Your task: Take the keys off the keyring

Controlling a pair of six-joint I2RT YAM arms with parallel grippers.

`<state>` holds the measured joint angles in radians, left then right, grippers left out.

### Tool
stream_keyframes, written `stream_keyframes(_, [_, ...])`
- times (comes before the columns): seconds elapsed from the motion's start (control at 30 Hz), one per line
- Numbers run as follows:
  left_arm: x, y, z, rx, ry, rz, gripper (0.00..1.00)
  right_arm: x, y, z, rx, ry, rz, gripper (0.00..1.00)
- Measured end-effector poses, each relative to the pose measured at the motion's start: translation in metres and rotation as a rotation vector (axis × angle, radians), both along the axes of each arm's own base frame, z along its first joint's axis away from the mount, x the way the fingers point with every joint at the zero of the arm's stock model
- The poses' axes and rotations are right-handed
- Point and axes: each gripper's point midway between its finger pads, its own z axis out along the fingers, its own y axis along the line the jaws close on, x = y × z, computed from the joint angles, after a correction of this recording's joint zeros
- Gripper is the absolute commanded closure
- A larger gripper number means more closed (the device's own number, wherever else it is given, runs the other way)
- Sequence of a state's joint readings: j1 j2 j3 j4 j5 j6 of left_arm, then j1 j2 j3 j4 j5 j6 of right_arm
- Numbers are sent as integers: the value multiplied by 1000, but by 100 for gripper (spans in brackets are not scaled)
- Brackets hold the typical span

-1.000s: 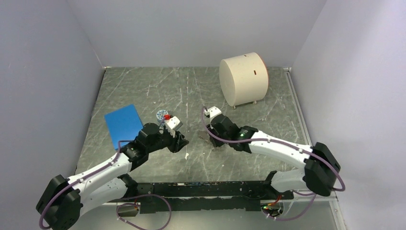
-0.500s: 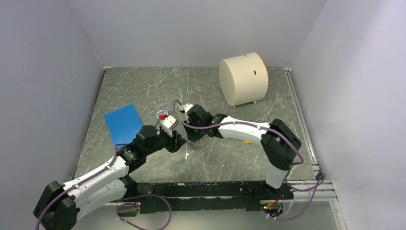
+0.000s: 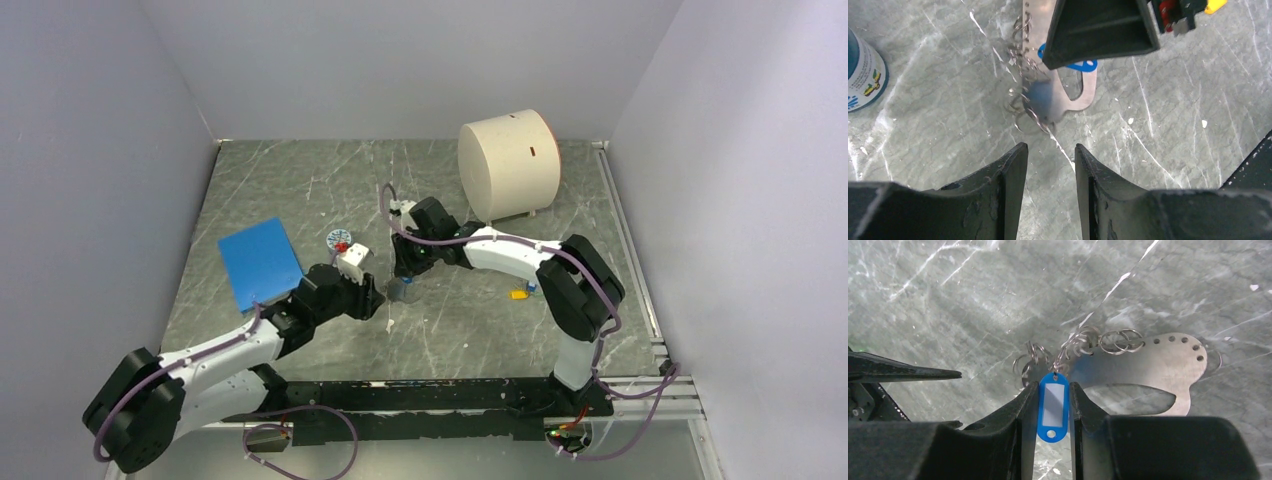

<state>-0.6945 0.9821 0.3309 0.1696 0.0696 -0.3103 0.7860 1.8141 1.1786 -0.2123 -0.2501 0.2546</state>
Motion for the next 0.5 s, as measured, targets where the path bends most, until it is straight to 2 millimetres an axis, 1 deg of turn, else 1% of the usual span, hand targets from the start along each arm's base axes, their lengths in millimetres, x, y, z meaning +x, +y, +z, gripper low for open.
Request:
stream_keyframes(0.17, [6,-4,-13,10,23,8,55,12,-3,-2,44,17,-11,100])
stream_keyframes(0.3, [11,-6,-23,33,36,16,56,9,-2,-10,61,40,3,100])
stream_keyframes(0.4, [19,-9,-23,44,11,19,56,4,-4,-16,70,63,10,100])
stream_keyframes(0.5, [28,-12,-22,52,-33,15,56,4,-9,-20,77,77,2,100])
